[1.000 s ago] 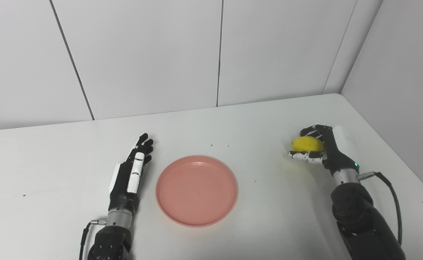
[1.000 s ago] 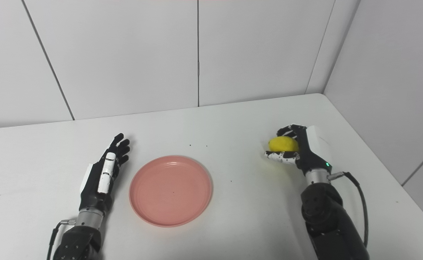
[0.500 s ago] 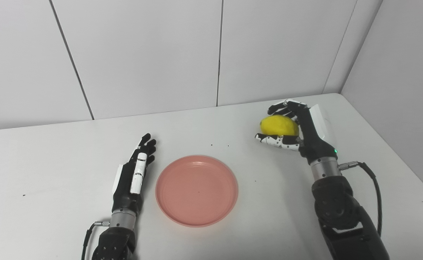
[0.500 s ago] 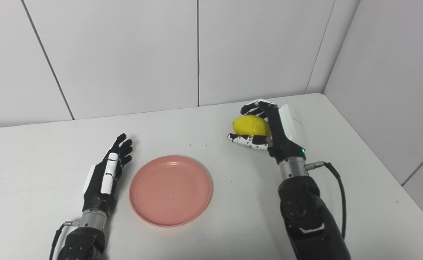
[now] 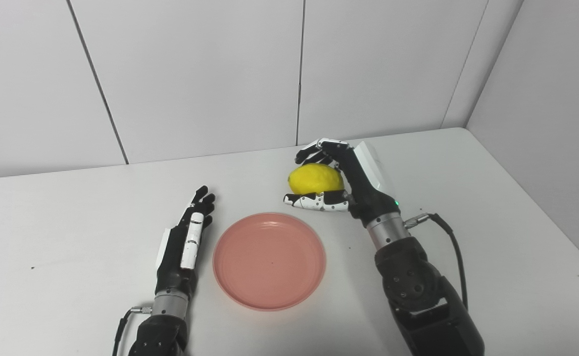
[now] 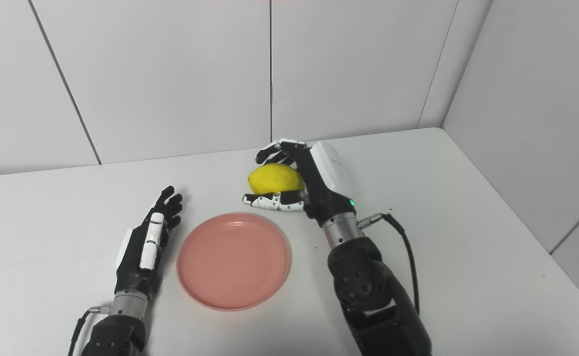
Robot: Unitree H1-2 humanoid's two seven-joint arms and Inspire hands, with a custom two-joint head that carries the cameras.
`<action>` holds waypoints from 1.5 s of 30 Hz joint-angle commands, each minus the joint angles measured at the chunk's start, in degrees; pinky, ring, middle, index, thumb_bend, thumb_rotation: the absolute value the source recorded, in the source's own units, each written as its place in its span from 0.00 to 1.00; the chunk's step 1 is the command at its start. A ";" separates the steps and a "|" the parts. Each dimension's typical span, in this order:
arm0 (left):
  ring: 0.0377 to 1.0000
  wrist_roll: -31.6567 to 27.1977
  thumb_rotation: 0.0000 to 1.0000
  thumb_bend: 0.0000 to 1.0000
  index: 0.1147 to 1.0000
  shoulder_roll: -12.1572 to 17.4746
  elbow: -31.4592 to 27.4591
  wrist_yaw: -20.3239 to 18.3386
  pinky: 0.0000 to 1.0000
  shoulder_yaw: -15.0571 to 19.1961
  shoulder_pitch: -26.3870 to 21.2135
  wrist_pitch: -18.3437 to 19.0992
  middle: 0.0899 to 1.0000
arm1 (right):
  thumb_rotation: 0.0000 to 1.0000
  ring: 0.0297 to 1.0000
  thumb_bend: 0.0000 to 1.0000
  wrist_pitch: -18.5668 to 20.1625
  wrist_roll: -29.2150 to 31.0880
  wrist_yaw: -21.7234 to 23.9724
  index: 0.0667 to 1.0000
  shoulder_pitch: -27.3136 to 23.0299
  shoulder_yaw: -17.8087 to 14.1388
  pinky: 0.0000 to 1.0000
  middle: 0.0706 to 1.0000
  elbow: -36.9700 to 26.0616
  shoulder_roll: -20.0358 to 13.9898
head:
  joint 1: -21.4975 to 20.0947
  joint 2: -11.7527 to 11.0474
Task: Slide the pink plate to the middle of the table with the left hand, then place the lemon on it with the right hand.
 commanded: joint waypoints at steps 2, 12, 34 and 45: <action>0.92 0.31 1.00 0.45 0.88 -0.87 -1.24 0.75 0.92 -0.10 -0.81 -1.22 0.90 | 0.00 0.43 0.53 -4.07 -0.87 -0.35 0.48 -2.19 1.08 0.17 0.44 1.05 0.69 | 1.49 0.09; 0.92 1.47 1.00 0.44 0.88 -1.26 -0.92 2.03 0.91 -0.63 -0.55 -1.76 0.90 | 0.00 0.37 0.52 -8.33 -2.06 0.23 0.48 -1.09 5.17 0.16 0.46 6.15 0.89 | 5.77 0.29; 0.92 2.81 1.00 0.45 0.88 -2.72 -1.35 3.28 0.94 -1.17 0.36 -0.93 0.90 | 0.00 0.34 0.51 -14.98 -4.59 0.90 0.50 2.67 6.93 0.26 0.44 11.45 -2.18 | 9.59 0.58; 0.92 2.88 1.00 0.44 0.88 -2.93 -1.67 3.56 0.93 -1.19 0.63 -1.05 0.90 | 0.11 0.65 0.50 -21.05 -5.37 -1.71 0.47 3.28 6.88 0.60 0.66 13.95 -2.60 | 9.63 0.73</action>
